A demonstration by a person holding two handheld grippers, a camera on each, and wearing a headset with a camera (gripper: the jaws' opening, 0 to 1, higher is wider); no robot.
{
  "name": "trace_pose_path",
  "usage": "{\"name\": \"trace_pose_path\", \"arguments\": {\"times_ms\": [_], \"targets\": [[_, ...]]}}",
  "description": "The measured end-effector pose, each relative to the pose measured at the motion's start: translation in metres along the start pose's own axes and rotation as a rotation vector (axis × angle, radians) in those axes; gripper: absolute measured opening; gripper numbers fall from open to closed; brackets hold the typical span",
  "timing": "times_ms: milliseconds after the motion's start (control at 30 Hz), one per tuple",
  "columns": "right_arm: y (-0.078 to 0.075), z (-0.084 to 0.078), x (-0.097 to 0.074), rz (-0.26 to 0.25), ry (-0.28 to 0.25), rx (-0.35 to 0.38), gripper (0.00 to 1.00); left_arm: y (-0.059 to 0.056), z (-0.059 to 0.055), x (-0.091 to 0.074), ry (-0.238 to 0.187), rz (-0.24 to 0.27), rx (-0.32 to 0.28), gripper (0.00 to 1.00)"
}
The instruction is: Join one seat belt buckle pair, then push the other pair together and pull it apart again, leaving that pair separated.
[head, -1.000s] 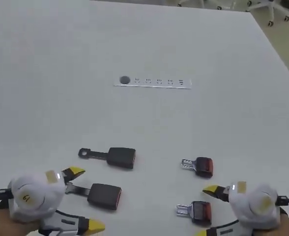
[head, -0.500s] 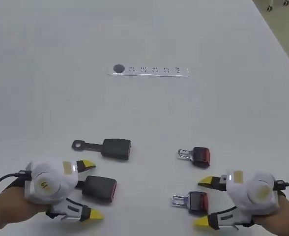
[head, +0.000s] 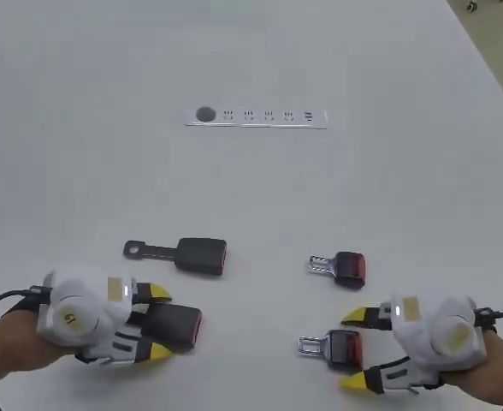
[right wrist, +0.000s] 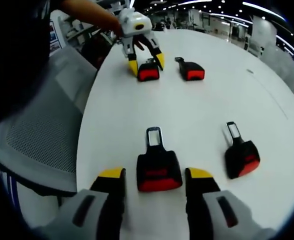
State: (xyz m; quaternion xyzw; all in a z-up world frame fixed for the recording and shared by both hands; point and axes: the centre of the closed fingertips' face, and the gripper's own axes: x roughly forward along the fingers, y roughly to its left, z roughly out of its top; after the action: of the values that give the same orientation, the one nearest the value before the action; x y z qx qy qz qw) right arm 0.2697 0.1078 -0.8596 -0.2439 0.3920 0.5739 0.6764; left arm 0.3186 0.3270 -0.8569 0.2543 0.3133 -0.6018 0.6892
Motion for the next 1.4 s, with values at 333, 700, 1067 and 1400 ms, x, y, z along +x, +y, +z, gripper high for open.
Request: {"name": "trace_pose_path", "arguments": {"times_ms": [333, 700, 1067, 1400], "targets": [[-0.005, -0.002, -0.001, -0.017, -0.003, -0.041, 0.36, 0.001, 0.001, -0.004, 0.014, -0.008, 0.056, 0.36], [-0.005, -0.001, -0.001, -0.019, -0.067, -0.036, 0.35, 0.002, -0.003, -0.005, 0.057, -0.04, 0.095, 0.36], [-0.005, 0.0, 0.0, -0.018, -0.107, -0.033, 0.35, 0.0, -0.006, -0.002, 0.082, -0.041, 0.097, 0.36], [-0.007, 0.013, 0.008, -0.021, -0.157, -0.031, 0.35, 0.0, -0.006, 0.0, 0.108, -0.056, 0.11, 0.36]]}}
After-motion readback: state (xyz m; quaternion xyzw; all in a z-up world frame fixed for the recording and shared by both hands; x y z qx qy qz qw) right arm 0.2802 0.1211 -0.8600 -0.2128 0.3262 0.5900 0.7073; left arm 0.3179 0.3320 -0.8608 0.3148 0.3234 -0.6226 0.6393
